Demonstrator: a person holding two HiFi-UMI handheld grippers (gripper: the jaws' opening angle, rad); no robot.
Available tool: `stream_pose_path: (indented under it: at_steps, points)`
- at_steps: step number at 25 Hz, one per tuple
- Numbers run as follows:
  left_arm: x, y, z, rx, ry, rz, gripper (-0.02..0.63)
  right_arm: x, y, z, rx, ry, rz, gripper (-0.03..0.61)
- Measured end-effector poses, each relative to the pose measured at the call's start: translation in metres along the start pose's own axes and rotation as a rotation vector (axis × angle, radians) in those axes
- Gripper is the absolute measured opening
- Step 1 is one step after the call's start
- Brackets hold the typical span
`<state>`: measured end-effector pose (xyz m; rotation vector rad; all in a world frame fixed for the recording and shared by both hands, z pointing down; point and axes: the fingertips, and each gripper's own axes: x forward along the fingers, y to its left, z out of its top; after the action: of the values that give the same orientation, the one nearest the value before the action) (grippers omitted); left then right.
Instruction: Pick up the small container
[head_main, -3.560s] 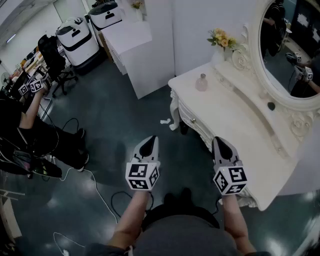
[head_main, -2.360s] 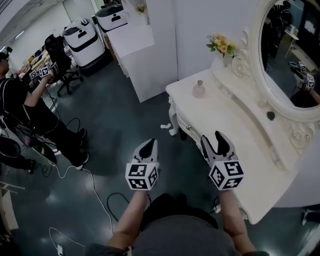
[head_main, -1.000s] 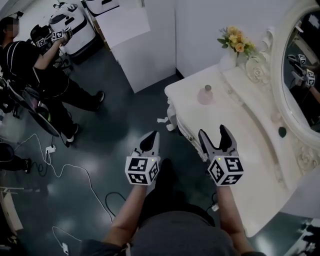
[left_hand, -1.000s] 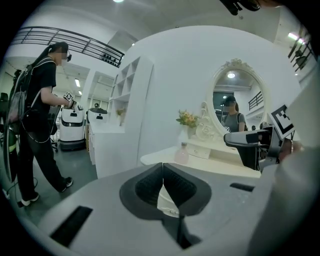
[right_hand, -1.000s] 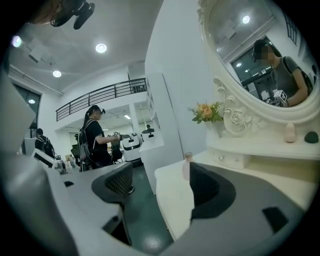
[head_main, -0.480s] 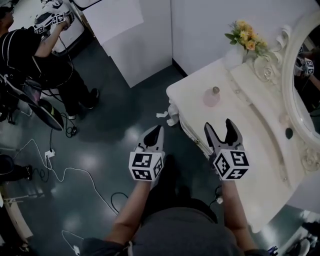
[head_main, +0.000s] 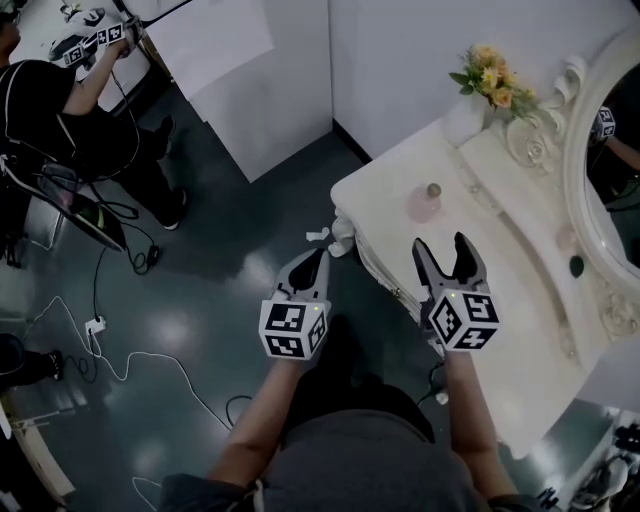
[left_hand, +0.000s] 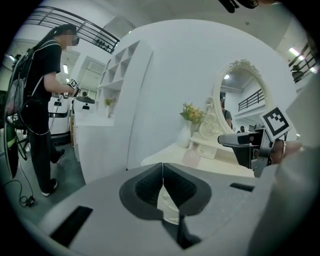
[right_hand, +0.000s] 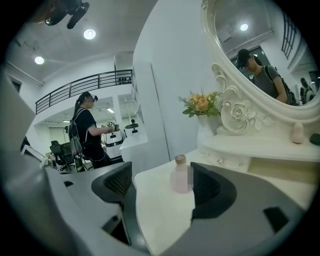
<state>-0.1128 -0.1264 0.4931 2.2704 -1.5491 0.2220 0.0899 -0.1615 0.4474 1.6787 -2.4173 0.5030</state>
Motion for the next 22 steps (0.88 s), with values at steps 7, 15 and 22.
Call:
stream_pose_path:
  at_steps: [7,15,22]
  points:
    - [0.019,0.011,0.013,0.018,-0.004,-0.036,0.006,0.015,-0.002,0.007,-0.006,-0.008,-0.032,0.364]
    - [0.032,0.015,0.016,0.02,0.008,-0.065,0.007,0.032,-0.014,0.007,0.006,-0.004,-0.055,0.364]
    - [0.047,0.021,0.021,0.023,0.02,-0.066,0.008,0.051,-0.025,0.009,0.005,0.005,-0.065,0.362]
